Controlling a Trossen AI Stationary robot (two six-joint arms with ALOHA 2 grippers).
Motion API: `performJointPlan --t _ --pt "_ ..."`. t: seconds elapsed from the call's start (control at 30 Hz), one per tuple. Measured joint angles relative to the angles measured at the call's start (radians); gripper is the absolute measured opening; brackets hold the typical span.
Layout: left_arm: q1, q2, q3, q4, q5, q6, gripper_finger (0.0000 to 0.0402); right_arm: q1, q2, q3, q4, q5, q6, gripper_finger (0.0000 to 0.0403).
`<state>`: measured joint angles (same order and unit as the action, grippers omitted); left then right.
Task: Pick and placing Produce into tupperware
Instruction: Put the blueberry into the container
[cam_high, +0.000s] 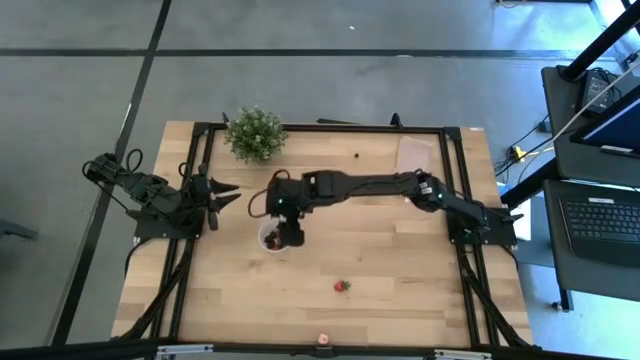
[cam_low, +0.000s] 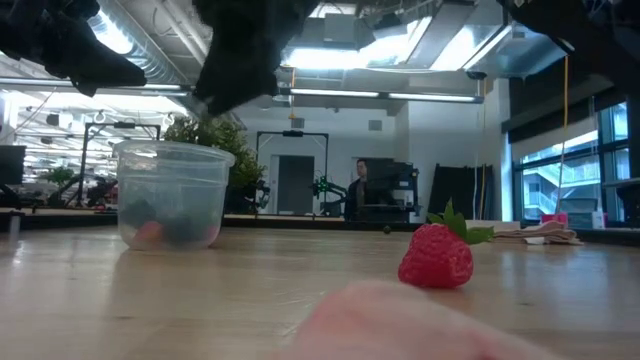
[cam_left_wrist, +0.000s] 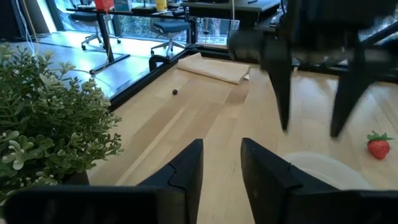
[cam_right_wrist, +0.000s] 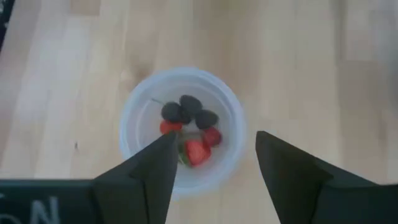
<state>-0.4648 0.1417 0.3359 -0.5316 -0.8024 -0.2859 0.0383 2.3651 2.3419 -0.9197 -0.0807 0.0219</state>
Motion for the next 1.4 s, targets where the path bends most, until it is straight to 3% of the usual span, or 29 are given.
performJointPlan --t 0.4,0.97,1.13,1.4 --pt "0.0 0.0 0.0 -0.01 0.0 -0.002 0.0116 -0.167 -0.165 -0.001 -0.297 0.011 -0.025 0.0215" --pt "0.0 0.0 0.0 -0.07 0.012 -0.105 0.0118 -0.415 -0.215 -0.031 -0.429 0.011 -0.084 0.0214" --pt "0.0 0.0 0.0 -0.068 0.012 -0.105 0.0109 -0.472 -0.234 -0.175 -0.378 0.011 -0.095 0.0214" --pt "0.0 0.0 0.0 -0.066 0.012 -0.105 0.0095 -0.574 -0.399 -0.661 -0.008 0.008 -0.009 0.0214"
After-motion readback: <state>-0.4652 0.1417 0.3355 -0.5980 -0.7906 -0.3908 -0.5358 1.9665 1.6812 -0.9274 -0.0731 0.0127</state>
